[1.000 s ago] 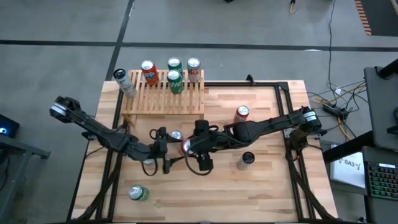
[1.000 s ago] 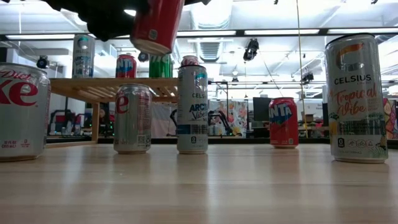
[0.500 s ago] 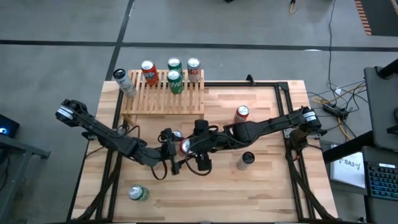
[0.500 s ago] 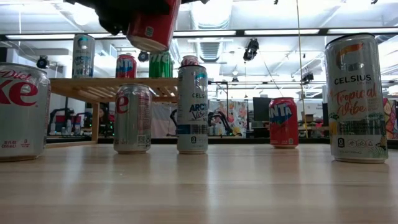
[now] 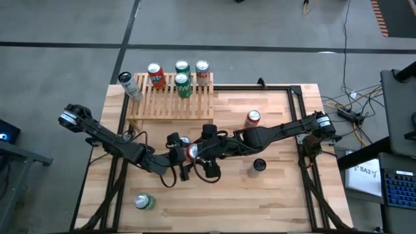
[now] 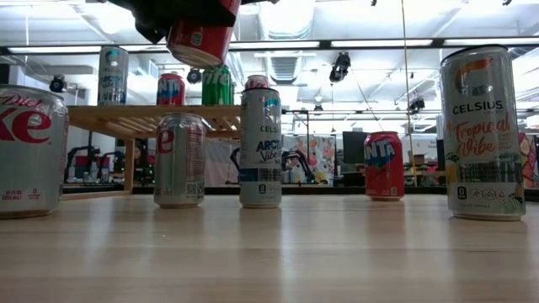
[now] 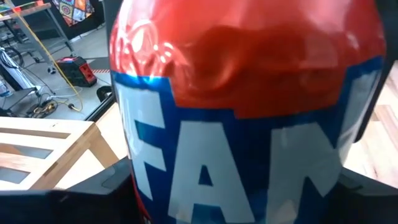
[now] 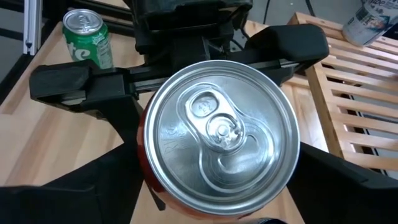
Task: Place canned beverage on shelf
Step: Put the bottom orange soda can on the shelf aligned with the other orange soda can
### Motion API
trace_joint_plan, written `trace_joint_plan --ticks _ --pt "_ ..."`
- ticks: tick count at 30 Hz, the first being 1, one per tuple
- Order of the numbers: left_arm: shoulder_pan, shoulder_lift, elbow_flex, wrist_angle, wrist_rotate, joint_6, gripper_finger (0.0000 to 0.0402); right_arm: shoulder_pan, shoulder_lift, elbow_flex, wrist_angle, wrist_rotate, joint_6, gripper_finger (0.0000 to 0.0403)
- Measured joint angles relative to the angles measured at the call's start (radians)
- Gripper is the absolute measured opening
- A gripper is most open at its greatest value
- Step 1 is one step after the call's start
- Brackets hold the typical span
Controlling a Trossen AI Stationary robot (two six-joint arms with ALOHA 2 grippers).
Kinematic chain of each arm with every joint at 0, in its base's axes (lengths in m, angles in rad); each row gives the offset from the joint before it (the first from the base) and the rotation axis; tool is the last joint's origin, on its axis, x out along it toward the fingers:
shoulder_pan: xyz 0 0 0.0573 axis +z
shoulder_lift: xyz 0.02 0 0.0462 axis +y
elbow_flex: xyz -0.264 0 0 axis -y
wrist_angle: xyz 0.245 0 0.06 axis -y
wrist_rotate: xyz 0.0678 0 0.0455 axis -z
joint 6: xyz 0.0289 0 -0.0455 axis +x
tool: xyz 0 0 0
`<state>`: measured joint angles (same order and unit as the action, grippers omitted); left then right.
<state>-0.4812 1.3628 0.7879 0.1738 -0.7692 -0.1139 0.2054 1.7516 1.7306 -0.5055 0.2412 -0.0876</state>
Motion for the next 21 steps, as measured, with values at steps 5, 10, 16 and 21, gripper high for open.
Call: trace_joint_plan --ticks 5,10,16,21 --pt "0.004 -0.006 -0.002 0.0 -0.004 0.012 0.0276 -0.001 -0.016 0.0 -0.007 0.002 -0.01 0.0326" --pt "0.007 -0.017 -0.002 -0.005 -0.032 0.045 0.0276 -0.001 -0.043 0.0 -0.013 0.008 -0.011 0.0328" --pt "0.012 -0.072 -0.005 -0.038 -0.041 0.068 0.0276 -0.003 -0.086 0.001 -0.009 0.045 -0.015 0.0328" --pt "0.017 -0.138 -0.006 -0.089 -0.051 0.079 0.0276 -0.006 -0.119 0.002 -0.008 0.086 -0.031 0.0329"
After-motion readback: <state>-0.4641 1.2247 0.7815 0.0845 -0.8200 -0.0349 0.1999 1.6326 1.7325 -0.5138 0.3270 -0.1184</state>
